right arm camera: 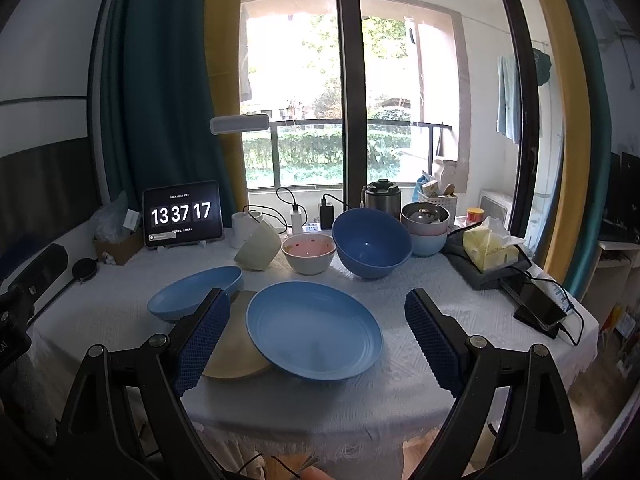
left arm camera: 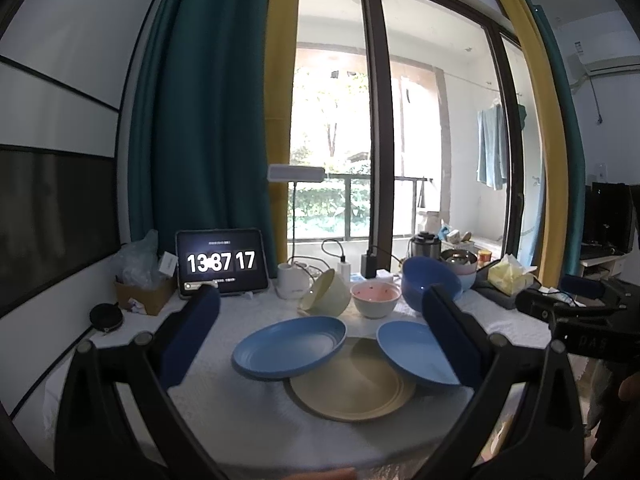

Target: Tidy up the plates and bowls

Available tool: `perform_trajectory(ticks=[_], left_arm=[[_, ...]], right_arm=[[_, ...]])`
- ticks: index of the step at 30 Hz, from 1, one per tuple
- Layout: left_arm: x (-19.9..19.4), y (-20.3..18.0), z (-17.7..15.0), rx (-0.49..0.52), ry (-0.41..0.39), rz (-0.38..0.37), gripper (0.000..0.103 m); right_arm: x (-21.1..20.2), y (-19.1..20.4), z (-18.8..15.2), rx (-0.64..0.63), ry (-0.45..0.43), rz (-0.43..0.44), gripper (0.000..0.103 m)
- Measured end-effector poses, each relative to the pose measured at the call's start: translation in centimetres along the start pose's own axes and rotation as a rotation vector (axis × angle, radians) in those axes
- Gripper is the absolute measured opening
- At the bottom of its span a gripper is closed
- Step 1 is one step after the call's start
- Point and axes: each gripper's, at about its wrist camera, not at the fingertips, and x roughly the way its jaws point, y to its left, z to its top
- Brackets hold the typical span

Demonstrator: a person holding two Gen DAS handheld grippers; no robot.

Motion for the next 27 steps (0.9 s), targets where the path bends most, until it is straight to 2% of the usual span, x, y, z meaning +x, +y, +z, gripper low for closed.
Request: perform_trajectory(ticks=[27], left_arm=[[0.25, 0.37, -0.09, -0.015, 0.016, 0.019, 0.102]], right_arm=[[0.01, -0.05, -0.28, 0.005, 0.007, 0.000, 0.092]])
